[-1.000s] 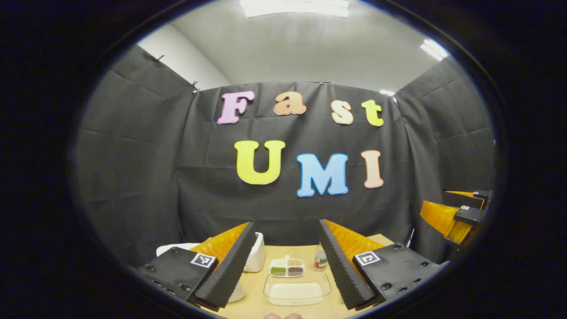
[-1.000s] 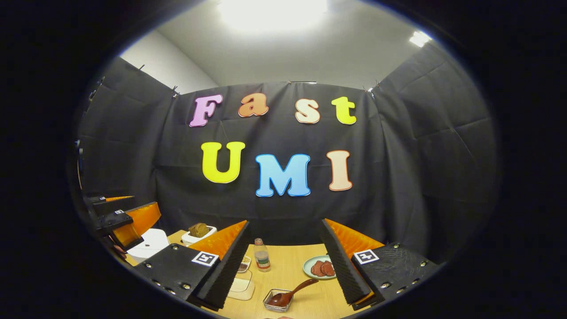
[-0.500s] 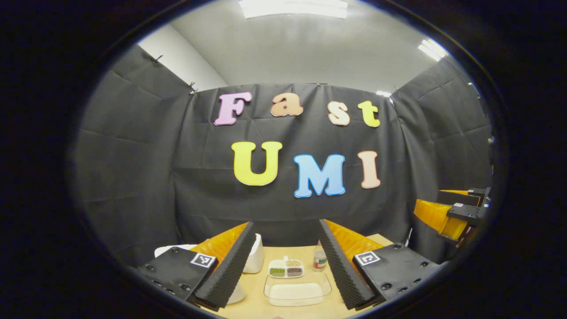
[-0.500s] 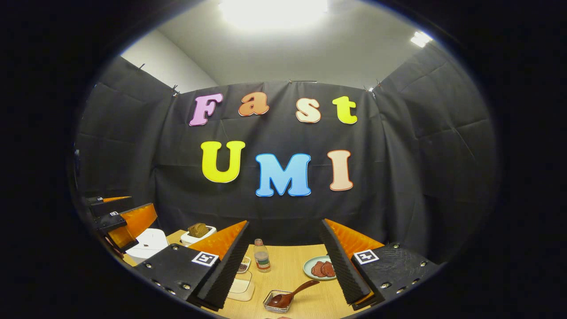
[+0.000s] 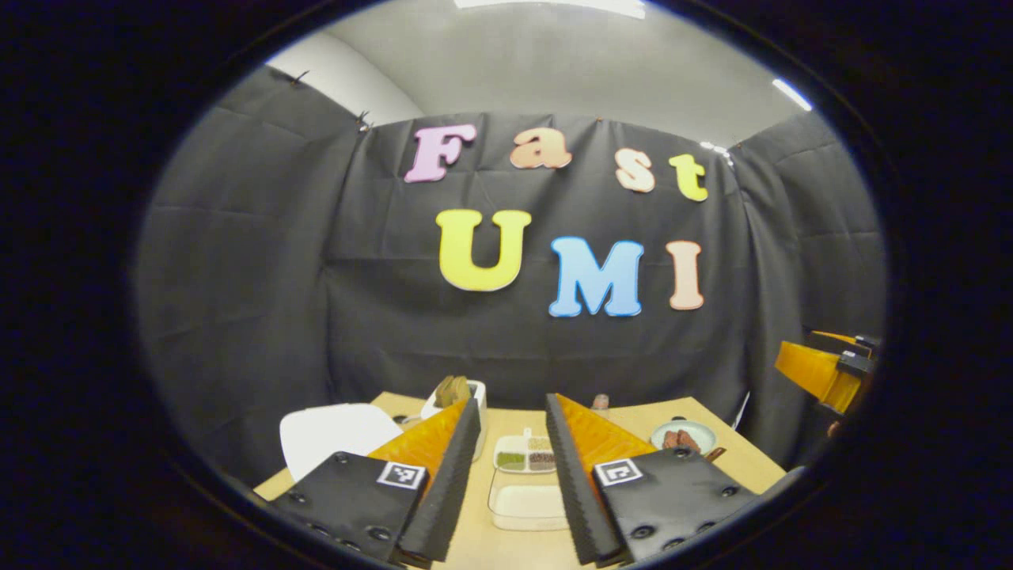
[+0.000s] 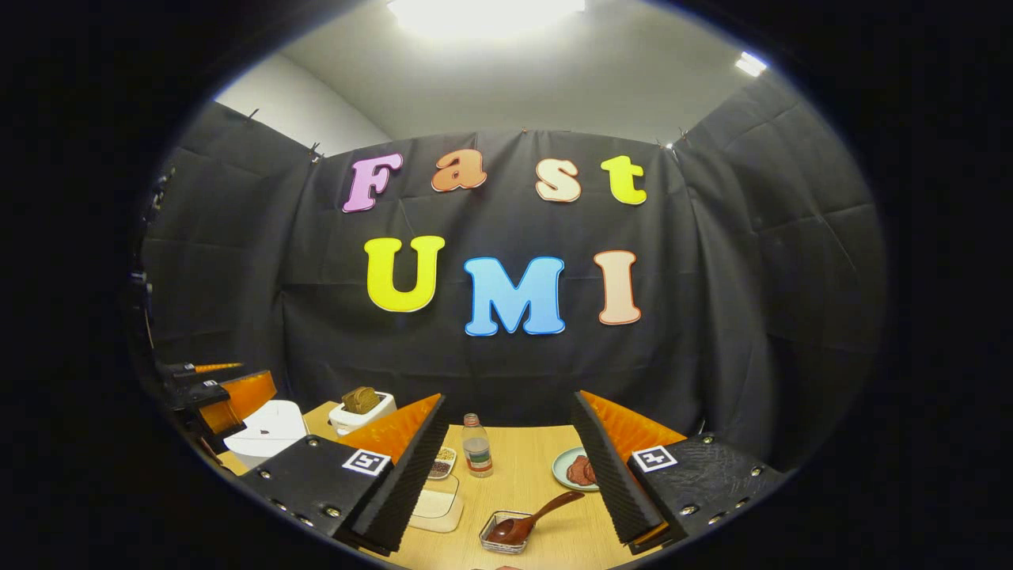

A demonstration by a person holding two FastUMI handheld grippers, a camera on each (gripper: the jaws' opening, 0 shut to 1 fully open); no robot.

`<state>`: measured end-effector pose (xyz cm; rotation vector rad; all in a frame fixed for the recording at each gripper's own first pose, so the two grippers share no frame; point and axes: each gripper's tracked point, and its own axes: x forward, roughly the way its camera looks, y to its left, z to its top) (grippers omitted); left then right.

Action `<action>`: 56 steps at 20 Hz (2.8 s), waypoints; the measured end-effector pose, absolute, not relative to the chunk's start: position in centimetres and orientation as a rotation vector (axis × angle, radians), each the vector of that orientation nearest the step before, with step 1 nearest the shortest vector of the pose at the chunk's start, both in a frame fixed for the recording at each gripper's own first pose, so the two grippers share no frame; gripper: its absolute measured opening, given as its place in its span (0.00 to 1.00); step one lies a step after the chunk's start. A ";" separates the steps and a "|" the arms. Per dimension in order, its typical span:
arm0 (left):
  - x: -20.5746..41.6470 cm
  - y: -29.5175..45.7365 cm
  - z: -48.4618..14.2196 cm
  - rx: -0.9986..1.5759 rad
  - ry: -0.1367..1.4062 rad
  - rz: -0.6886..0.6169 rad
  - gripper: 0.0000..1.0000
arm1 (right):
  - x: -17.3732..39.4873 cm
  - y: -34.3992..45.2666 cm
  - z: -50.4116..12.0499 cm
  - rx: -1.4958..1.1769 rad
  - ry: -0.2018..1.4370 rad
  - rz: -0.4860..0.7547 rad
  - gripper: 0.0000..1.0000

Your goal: Close the left gripper, press the button to open the rice cooker; take a wooden spoon from the chopstick holder with the right hand, scoop a spoonful of rice and pour it into the rice cooker, then put the wooden spoon back into the chopstick holder.

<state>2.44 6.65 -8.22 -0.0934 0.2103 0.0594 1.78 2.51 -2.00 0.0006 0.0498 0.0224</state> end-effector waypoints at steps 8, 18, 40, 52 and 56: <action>3.9 15.6 -16.1 -0.182 0.463 0.134 0.09 | 2.8 3.8 -3.8 -0.016 0.086 0.052 0.95; 6.7 27.9 -24.4 -0.327 0.695 0.268 0.09 | 3.0 2.9 -4.9 0.012 0.126 0.046 0.95; 9.7 31.2 -15.0 -0.066 0.426 0.333 0.39 | 2.6 3.2 -5.5 0.010 0.151 0.051 0.95; 3.7 26.9 -3.5 -0.036 0.021 0.359 0.96 | 2.8 1.4 -6.4 0.021 0.166 0.037 0.95; 2.8 24.3 -4.7 -0.056 0.057 0.322 0.97 | 3.8 -0.6 -7.9 0.029 0.195 -0.002 0.95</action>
